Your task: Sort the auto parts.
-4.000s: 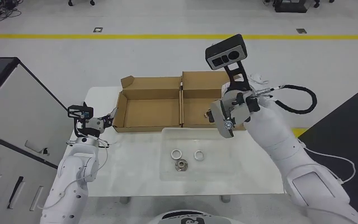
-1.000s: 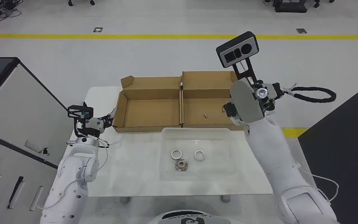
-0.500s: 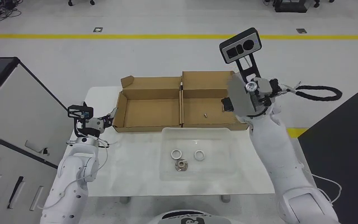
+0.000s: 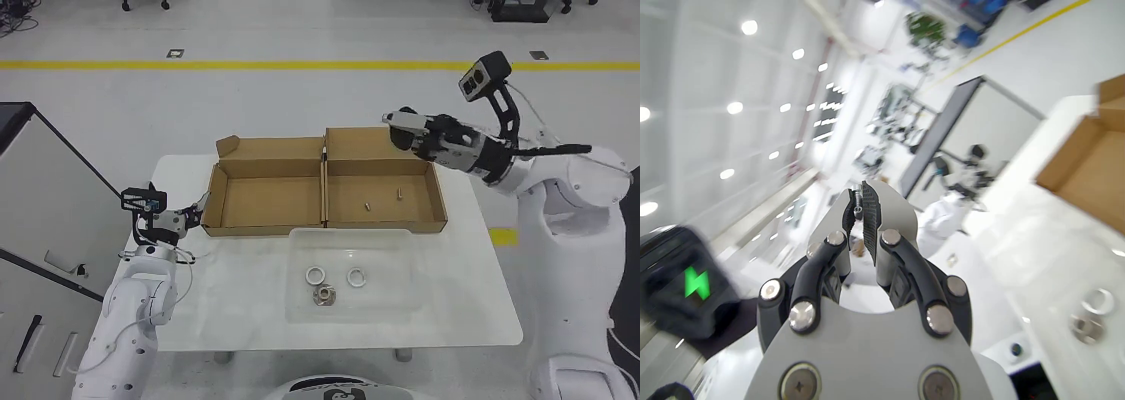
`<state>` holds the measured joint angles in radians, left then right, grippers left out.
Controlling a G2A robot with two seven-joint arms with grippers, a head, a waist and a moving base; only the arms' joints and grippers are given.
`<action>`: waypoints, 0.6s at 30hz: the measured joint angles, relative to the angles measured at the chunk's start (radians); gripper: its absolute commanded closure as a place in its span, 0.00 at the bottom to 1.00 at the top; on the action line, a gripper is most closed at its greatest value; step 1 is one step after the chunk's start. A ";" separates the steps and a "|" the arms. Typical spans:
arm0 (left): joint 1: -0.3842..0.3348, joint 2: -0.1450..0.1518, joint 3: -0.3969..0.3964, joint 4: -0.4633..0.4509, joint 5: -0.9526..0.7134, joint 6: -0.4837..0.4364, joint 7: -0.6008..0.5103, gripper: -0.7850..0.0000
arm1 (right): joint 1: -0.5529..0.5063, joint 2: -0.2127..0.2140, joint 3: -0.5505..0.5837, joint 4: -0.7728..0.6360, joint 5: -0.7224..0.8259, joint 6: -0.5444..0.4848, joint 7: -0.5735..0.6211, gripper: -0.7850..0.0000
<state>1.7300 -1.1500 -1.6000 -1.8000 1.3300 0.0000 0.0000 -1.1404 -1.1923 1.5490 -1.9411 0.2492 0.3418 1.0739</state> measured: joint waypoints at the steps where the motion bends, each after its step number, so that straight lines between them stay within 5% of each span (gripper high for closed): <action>1: 0.000 0.000 0.000 0.000 0.000 0.000 0.000 0.00 | 0.008 0.008 -0.014 -0.005 -0.107 0.023 0.010 1.00; 10: 0.000 0.000 0.000 0.000 0.000 0.000 0.000 0.00 | 0.163 0.040 -0.226 0.115 -0.678 0.070 0.115 1.00; 18: 0.000 0.000 0.000 0.000 0.000 0.000 0.000 0.00 | 0.298 0.030 -0.387 0.308 -0.817 0.089 0.178 1.00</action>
<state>1.7300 -1.1500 -1.6000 -1.8000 1.3300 0.0000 0.0000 -0.8421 -1.1622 1.1620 -1.6328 -0.5683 0.4304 1.2521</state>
